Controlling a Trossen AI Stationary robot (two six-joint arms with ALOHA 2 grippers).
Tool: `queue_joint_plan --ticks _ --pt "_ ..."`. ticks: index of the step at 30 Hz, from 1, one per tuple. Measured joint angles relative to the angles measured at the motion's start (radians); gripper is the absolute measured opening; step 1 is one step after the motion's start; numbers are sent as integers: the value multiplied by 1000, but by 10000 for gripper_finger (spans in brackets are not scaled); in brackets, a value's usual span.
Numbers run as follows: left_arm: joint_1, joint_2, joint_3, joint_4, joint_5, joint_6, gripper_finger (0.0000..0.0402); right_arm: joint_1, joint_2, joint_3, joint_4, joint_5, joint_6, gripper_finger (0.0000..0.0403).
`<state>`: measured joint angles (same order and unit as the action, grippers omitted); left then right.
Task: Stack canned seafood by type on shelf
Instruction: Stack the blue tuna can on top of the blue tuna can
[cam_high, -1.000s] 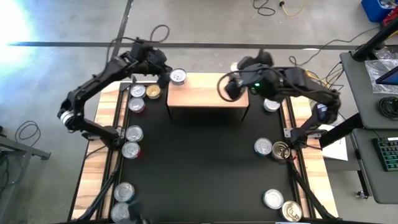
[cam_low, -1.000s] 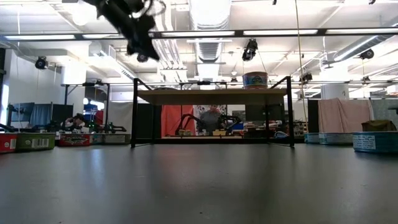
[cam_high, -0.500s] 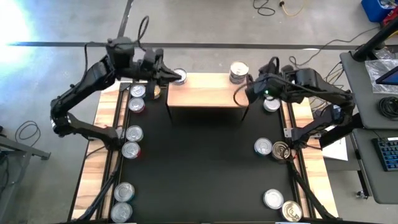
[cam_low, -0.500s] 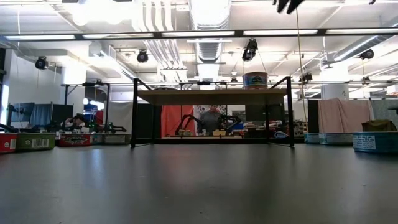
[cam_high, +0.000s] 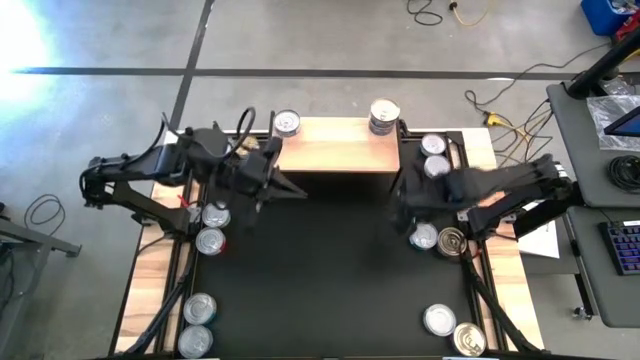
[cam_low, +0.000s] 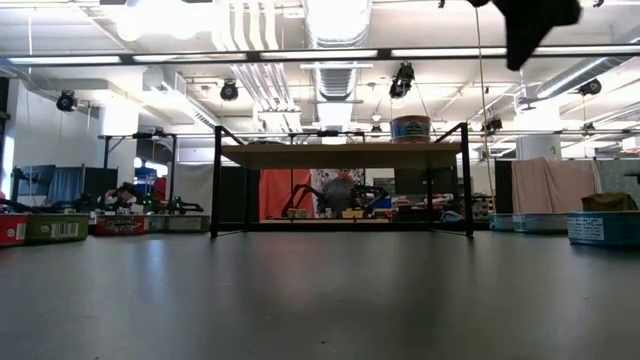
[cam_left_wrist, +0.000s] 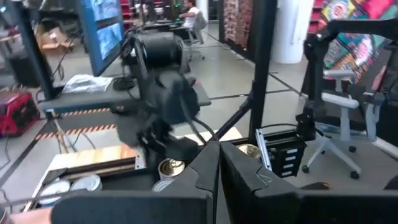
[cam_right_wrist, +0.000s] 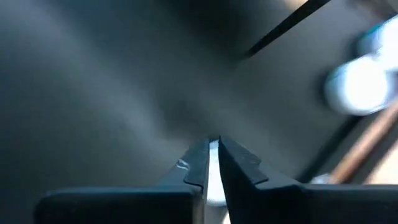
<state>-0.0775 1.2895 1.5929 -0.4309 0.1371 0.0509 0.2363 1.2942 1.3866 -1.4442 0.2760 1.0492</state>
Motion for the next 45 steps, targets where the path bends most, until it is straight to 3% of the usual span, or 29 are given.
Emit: queue_joint_plan --ticks 4,9,13,17,23,28,36,40,45 --pt "-6 -33 0 -96 10 -49 0 148 57 -49 116 -14 224 11" --pt "-81 -59 -5 -476 6 -258 0 262 160 -44 181 -1 488 14" --pt "-293 -61 -57 -709 -146 -450 0 309 259 -4 238 4 584 13" --pt "-524 -61 -187 -790 -285 -697 0 350 386 34 336 9 648 13" --pt "-731 -62 -409 -881 -313 -1180 0 397 593 178 432 -33 659 13" --pt "-794 -50 -524 -845 -227 -1489 0 387 713 337 429 -58 508 13" --pt "-908 90 -469 -729 -126 -1641 0 347 820 586 390 -46 87 13" --pt "-961 210 -409 -726 44 -1683 0 354 832 676 300 20 29 13" --pt "-998 360 -353 -711 276 -1655 0 417 827 688 224 70 24 13"
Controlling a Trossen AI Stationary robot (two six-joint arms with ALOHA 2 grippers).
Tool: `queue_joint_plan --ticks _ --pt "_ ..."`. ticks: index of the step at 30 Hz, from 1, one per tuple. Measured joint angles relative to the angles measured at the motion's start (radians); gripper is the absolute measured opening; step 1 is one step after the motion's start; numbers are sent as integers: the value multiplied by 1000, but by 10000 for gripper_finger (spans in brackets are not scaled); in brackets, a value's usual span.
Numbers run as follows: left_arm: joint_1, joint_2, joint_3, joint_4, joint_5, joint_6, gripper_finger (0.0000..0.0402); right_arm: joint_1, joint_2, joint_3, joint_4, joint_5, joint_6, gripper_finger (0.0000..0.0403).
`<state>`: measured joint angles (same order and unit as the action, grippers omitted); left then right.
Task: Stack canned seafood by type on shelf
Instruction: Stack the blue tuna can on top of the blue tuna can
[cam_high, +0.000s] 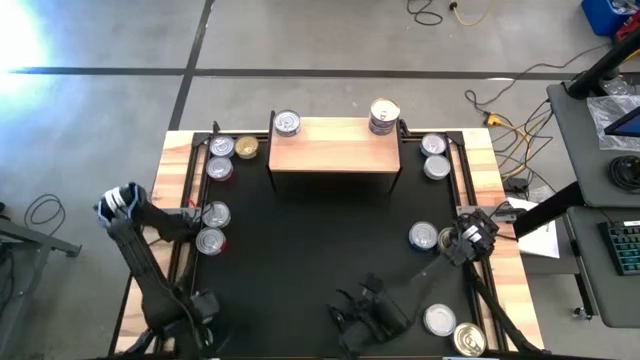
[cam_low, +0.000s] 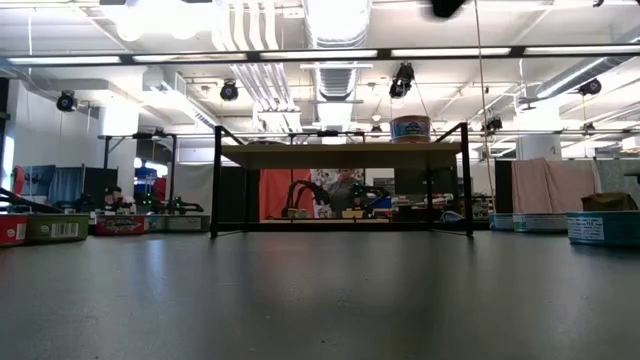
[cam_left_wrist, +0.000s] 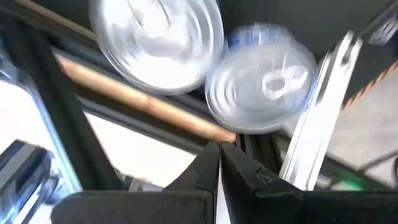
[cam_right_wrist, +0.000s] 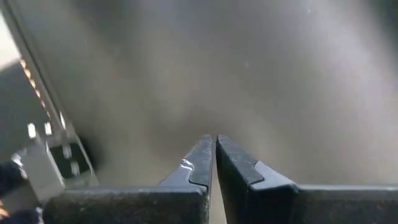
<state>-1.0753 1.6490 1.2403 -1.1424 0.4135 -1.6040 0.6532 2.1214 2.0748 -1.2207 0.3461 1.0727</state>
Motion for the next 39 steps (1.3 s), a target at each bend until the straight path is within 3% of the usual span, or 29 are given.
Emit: queue_joint_plan --ticks 11,18,21,24,27,31,35,39 --pt "9 197 -34 285 136 40 0 74 -6 1 -104 100 -10 13" --pt "23 267 9 296 82 82 0 93 -6 27 -108 101 -23 13" --pt "58 274 46 275 -34 159 0 99 -7 50 -106 99 -83 13" --pt "102 275 105 218 -274 248 0 103 -8 77 -108 109 -131 13" --pt "147 287 174 188 -526 325 0 105 -8 105 -114 188 -128 13" --pt "207 282 293 192 -788 401 0 103 -9 127 -114 247 -147 13" --pt "243 283 391 180 -937 516 0 107 -9 127 -135 243 -168 13" --pt "268 283 477 112 -988 562 0 113 -9 127 -267 252 -132 13"
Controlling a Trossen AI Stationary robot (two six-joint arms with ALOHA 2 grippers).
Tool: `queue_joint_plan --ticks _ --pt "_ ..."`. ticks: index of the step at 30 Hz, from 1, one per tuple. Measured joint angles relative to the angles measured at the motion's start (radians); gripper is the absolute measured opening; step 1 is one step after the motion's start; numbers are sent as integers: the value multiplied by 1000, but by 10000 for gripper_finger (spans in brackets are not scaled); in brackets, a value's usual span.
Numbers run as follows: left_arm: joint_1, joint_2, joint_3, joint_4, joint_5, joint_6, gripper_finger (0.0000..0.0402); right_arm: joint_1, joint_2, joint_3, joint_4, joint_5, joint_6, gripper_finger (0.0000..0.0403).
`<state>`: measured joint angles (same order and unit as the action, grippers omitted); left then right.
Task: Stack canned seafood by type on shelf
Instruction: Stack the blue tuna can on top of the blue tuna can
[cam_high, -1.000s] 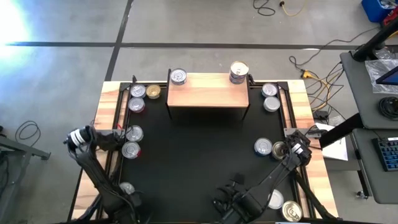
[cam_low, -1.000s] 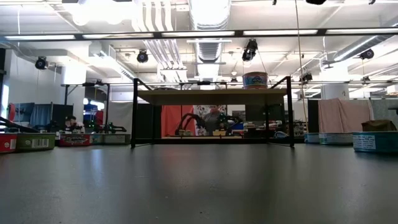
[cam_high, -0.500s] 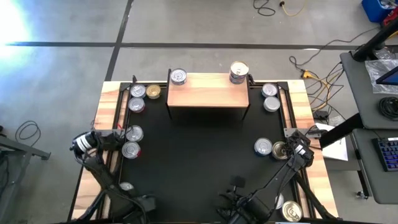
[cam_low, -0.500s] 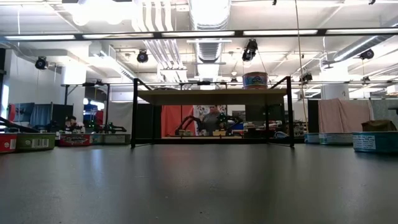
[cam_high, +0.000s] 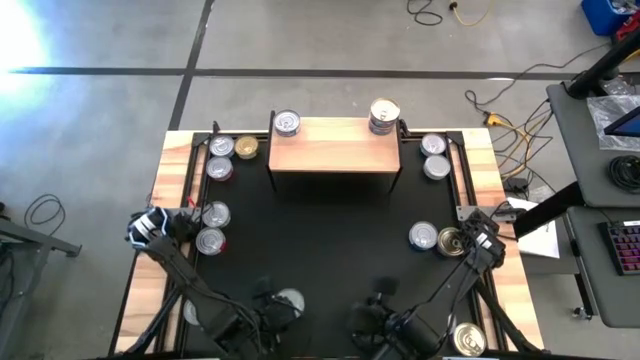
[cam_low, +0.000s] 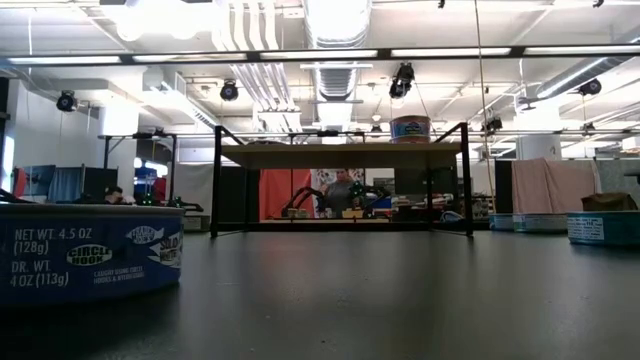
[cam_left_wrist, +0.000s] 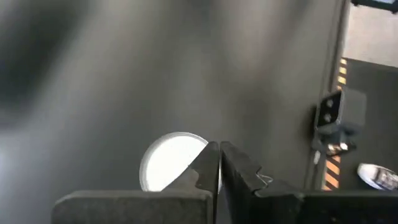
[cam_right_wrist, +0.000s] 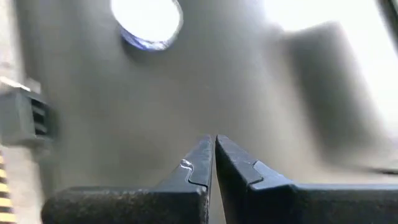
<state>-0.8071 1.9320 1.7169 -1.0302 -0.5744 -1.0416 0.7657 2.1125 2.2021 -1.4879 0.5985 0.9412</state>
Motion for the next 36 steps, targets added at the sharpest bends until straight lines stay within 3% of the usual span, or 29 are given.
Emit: queue_joint_plan --ticks 2,8,15,17,22,27,33,36 --pt "9 0 24 -20 -10 14 0 6 -2 -1 -82 47 34 13" --pt "21 -1 33 -39 5 162 25 2 -49 -82 -52 120 13 13" --pt "11 -1 -34 -126 221 174 99 0 -69 -216 -40 109 210 13" --pt "-5 -1 -66 -97 258 147 119 5 -71 -235 -42 102 249 13" --pt "-17 -1 -154 148 272 188 152 7 -72 -245 -40 74 297 13" --pt "-13 -30 -266 268 249 199 150 6 -72 -245 -40 58 317 13" --pt "10 -44 -377 314 209 222 112 -4 -72 -243 -42 36 328 13" --pt "31 -56 -421 444 220 265 92 -14 -74 -243 -42 15 342 13"
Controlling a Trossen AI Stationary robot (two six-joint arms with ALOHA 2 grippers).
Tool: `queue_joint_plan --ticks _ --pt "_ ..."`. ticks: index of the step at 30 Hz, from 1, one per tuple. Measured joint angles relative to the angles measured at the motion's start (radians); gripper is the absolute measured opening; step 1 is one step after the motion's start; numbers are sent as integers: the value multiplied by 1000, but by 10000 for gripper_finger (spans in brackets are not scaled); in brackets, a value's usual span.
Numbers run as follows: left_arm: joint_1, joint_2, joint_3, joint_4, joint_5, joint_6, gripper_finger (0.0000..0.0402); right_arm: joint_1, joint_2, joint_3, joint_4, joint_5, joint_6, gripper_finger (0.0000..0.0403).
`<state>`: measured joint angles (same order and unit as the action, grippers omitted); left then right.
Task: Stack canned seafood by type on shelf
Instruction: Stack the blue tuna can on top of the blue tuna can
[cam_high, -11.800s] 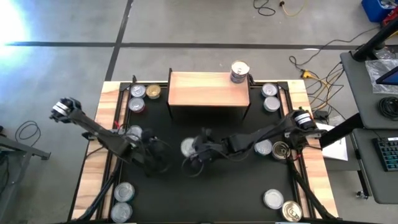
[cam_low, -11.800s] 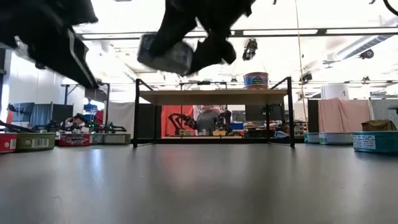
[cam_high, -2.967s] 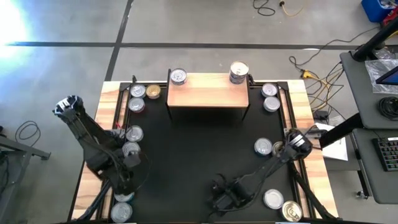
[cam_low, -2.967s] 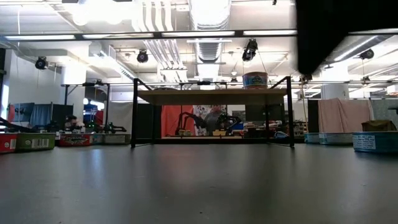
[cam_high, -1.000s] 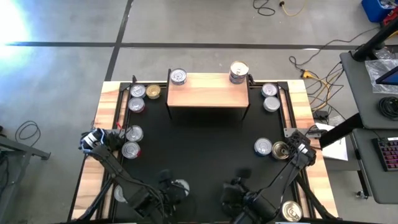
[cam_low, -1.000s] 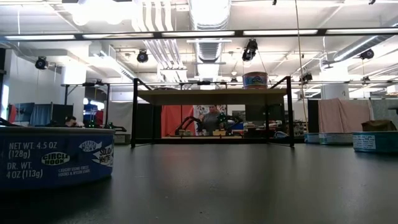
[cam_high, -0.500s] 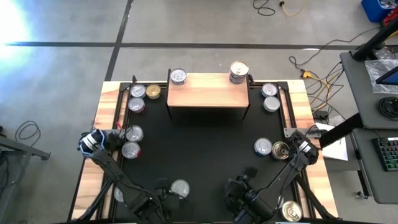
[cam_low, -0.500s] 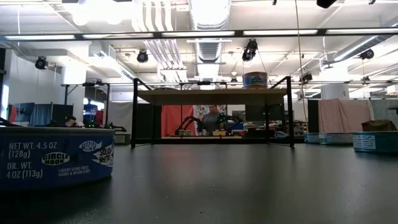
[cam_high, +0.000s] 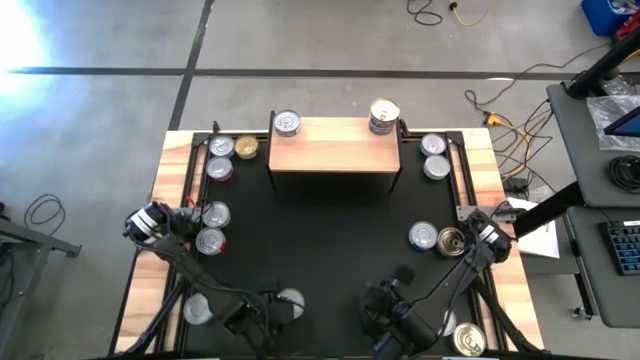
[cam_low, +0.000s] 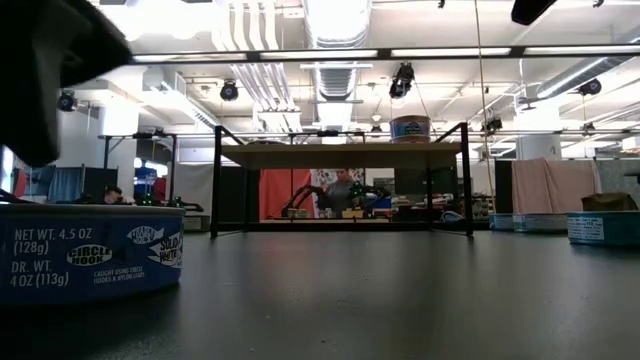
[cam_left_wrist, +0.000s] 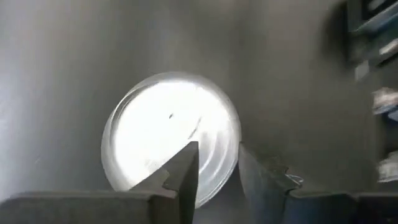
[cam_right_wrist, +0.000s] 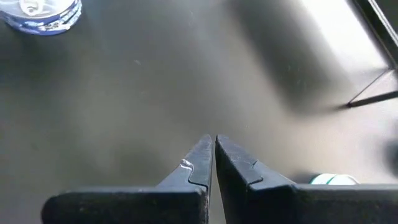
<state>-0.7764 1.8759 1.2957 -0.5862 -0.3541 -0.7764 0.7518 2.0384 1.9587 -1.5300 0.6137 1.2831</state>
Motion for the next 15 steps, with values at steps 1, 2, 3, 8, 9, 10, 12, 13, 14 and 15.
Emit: queue_joint_plan --ticks 1,2,3,8,9,10,12,13,14,15 --pt "9 -4 -16 46 12 11 85 -4 -1 0 -1 -7 0 13" --pt "17 -5 -31 93 30 21 78 -7 -2 0 -1 -15 0 13" --pt "28 -5 -47 133 54 29 70 -10 -3 0 -1 -19 2 13" --pt "103 -7 -136 214 135 100 13 -23 -4 0 -2 -20 27 13" --pt "119 -13 -153 207 142 130 7 -26 -4 0 -2 -20 26 13" --pt "134 -18 -164 198 157 164 6 -28 -4 0 -2 -19 26 13" --pt "166 -34 -178 176 190 250 10 -36 -4 0 -6 -19 15 13" --pt "181 -45 -182 165 196 291 10 -40 -4 0 -12 -18 7 13" --pt "194 -57 -184 158 204 330 10 -46 -4 -2 -17 -17 -6 13" --pt "208 -69 -186 151 210 361 8 -51 -4 -4 -22 -12 -23 13"
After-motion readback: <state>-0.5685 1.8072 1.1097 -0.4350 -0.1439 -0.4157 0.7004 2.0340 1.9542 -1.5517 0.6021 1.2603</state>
